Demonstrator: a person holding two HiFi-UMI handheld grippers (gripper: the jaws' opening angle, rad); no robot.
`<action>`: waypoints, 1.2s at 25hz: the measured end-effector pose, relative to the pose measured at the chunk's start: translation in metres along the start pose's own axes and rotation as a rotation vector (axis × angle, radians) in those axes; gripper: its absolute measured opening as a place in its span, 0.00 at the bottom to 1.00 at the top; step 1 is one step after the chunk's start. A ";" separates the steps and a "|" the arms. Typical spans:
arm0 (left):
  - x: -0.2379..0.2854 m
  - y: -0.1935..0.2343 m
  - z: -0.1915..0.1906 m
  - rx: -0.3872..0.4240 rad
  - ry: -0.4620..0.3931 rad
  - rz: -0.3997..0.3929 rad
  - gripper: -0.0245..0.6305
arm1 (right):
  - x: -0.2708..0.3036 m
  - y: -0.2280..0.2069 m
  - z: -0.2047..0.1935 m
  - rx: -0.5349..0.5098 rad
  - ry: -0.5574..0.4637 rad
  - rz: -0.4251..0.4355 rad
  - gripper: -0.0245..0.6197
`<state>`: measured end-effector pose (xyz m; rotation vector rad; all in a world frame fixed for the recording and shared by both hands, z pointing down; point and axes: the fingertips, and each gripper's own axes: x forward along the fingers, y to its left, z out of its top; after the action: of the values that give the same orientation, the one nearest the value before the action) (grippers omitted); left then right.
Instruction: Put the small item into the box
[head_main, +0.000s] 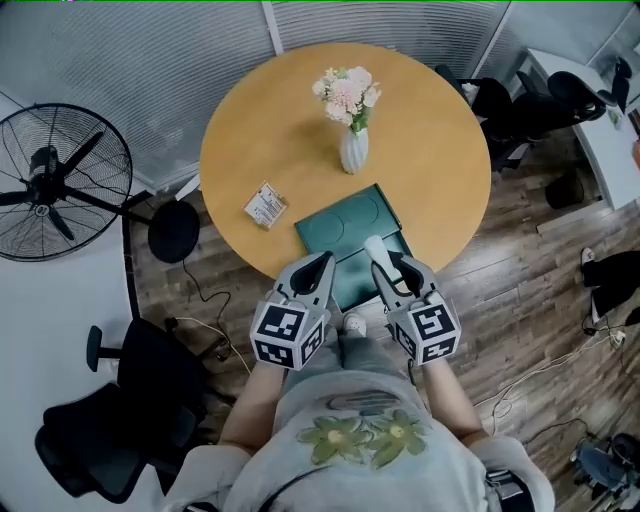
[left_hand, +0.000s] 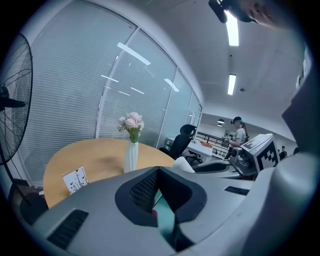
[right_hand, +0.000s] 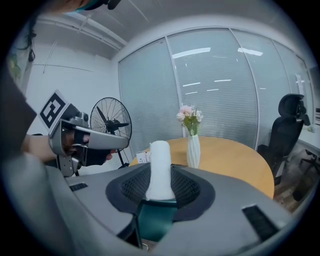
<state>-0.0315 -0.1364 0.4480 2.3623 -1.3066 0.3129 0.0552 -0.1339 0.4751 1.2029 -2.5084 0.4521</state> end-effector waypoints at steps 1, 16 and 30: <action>0.001 0.002 0.001 0.000 0.003 -0.004 0.04 | 0.001 0.000 0.000 -0.004 0.005 -0.001 0.25; 0.021 0.012 -0.003 -0.002 0.039 -0.043 0.04 | 0.019 -0.010 -0.012 -0.038 0.070 -0.011 0.25; 0.025 0.010 -0.015 -0.011 0.066 -0.052 0.04 | 0.028 -0.011 -0.043 -0.046 0.173 0.013 0.25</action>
<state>-0.0267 -0.1532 0.4733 2.3521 -1.2124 0.3637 0.0533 -0.1418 0.5264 1.0824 -2.3684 0.4781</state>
